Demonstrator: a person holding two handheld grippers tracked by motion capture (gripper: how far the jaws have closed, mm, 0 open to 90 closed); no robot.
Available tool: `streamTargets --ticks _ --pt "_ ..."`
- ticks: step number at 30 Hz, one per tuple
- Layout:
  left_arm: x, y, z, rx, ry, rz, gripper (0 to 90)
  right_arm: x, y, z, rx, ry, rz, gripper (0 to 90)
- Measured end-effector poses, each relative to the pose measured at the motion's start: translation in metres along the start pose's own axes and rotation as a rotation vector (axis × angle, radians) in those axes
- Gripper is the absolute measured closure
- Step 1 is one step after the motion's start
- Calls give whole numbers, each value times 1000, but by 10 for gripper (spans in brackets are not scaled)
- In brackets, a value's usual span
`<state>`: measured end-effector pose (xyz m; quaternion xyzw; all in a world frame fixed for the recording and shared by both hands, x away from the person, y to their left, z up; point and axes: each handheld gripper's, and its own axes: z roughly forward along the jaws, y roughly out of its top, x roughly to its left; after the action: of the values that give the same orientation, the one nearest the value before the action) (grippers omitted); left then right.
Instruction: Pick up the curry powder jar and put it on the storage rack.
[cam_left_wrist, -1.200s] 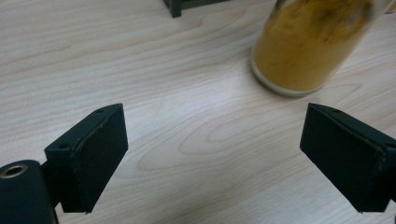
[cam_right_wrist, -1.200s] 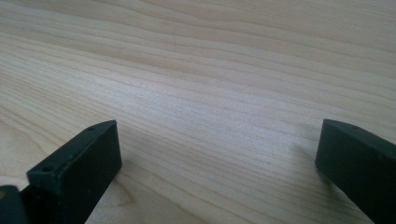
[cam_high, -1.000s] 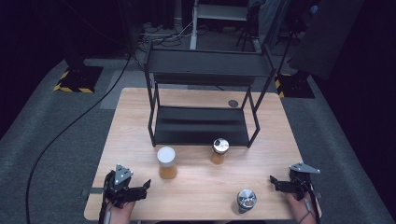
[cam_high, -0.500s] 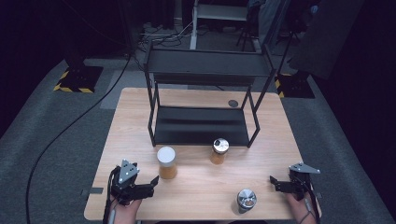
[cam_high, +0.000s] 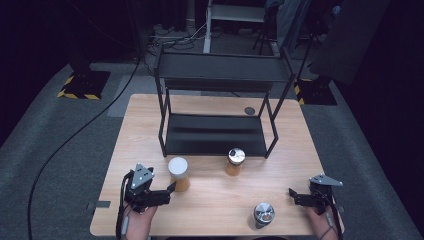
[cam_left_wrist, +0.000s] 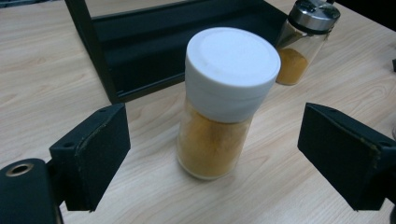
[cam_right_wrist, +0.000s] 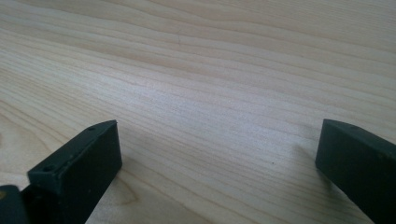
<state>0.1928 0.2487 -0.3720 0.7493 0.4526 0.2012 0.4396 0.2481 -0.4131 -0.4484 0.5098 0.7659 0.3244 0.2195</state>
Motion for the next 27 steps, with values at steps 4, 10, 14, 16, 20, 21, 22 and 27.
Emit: streamTargets --ticks 4,10,14,16,20,21,22,27 --pt "0 3 5 -1 -6 8 94 1 0 0 0 -3 3 1" --pt "0 8 12 2 -18 20 94 1 0 0 0 -3 3 1" --pt "0 11 16 0 -25 25 93 1 0 0 0 -3 3 1" --pt "0 12 20 0 -28 28 93 1 0 0 0 -3 3 1" --pt "0 14 24 5 -31 31 94 1 0 0 0 -3 3 1" --pt "0 14 25 5 -33 29 94 1 0 0 0 -4 3 1" --pt "0 15 27 6 -35 30 94 1 0 0 0 -4 3 1" --pt "0 16 31 6 -38 35 94 1 0 0 0 -5 4 1"
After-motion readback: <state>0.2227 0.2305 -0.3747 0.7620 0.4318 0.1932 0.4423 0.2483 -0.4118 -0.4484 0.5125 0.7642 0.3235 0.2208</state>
